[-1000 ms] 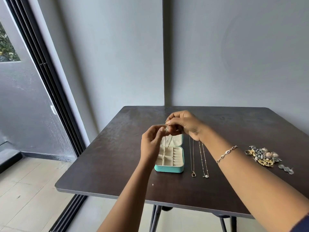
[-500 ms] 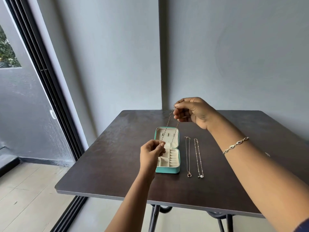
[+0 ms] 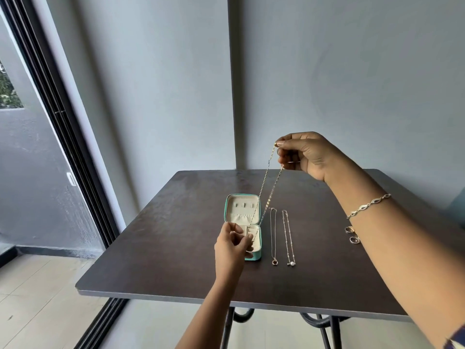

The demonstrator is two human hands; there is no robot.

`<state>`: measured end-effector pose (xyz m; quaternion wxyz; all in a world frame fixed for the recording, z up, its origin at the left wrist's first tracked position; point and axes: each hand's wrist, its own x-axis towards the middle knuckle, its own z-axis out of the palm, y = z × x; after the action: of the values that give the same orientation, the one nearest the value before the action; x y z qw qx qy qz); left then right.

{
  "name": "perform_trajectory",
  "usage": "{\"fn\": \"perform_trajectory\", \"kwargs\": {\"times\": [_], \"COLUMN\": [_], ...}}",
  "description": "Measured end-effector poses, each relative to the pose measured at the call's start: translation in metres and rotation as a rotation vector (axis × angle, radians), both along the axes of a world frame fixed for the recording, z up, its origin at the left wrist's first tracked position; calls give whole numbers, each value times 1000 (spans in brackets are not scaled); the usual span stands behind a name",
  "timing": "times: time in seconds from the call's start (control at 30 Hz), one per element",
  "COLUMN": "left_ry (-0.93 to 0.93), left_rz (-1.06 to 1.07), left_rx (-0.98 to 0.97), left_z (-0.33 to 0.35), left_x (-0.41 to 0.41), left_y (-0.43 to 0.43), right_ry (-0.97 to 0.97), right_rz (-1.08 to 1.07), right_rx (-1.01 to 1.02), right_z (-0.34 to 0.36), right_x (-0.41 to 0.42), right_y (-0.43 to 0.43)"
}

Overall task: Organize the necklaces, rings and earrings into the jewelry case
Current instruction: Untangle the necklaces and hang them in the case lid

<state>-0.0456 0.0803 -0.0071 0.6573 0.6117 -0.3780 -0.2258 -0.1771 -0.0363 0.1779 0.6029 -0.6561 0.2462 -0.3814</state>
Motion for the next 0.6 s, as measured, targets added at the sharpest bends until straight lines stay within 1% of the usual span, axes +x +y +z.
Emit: {"fn": "perform_trajectory", "kwargs": {"times": [0.1, 0.33, 0.43, 0.5, 0.6], "left_ry": [-181, -579, -664, -710, -749], "left_rz": [16, -79, -116, -145, -105], "left_rx": [-19, -97, -110, -114, -96], "left_z": [-2, -14, -22, -27, -30], "left_x": [-8, -23, -29, -34, -42], "left_y": [6, 8, 8, 8, 7], "right_ry": [5, -40, -33, 3, 70], "right_rz": [-47, -106, -115, -143, -182], "right_rx": [37, 189, 218, 198, 146], "right_z": [-2, -16, -24, -29, -36], "right_x": [-6, -22, -28, -32, -35], "right_y": [-6, -25, -34, -40, -48]}}
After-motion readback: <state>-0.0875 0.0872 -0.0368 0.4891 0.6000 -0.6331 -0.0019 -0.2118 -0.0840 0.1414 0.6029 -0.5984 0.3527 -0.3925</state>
